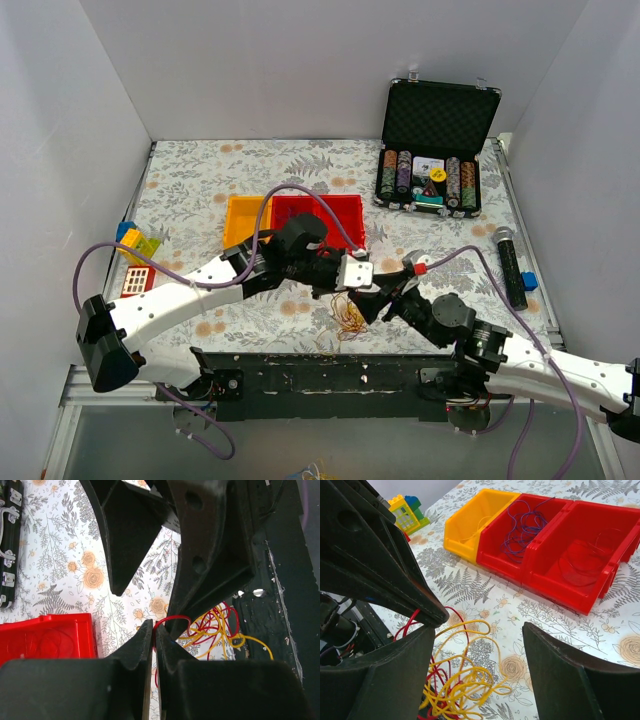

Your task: Untangle the cables

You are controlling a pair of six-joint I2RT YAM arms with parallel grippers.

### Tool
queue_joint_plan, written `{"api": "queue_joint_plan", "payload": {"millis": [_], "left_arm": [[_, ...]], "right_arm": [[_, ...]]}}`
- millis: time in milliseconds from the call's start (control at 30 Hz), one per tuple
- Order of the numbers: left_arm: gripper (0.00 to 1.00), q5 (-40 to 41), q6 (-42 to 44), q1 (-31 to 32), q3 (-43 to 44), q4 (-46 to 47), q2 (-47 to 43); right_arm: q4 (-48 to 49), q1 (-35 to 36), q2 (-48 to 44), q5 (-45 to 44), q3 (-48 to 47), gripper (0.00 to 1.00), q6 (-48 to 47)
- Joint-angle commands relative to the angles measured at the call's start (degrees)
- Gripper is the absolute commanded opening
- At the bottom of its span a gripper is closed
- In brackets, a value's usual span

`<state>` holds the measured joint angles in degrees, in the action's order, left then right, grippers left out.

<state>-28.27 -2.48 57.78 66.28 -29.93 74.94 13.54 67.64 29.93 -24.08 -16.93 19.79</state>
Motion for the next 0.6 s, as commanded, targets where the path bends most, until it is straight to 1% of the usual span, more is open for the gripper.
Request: {"api": "queue_joint_plan", "payload": {"millis": [0, 100, 267, 467, 567], "left_arm": [[0.03, -1.26, -2.44, 2.25, 3.06, 0.49, -0.15], [0.03, -0.91, -2.88, 3.30, 4.29, 0.49, 0.47], [0.02, -0.73, -3.41, 3.74, 7.01, 0.67, 1.09], [0.02, -2.75, -7.44, 3.83, 14.48, 0.93, 1.97], [0.02, -3.45, -9.29, 3.83, 18.61, 0.93, 2.58]], "right_arm": [[7.28, 0.13, 3.63, -1.68, -1.09, 0.78, 0.43], [9.39, 0.21, 6.01, 0.69, -1.62, 0.78, 0.16], [10.01, 0.21, 8.73, 1.40, -0.39, 0.73, 2.00], [11.60, 0.13, 11.63, 1.66, 2.68, 0.69, 4.55], [11.33, 0.13, 12.78, 1.93, 4.44, 0.66, 6.22]]}}
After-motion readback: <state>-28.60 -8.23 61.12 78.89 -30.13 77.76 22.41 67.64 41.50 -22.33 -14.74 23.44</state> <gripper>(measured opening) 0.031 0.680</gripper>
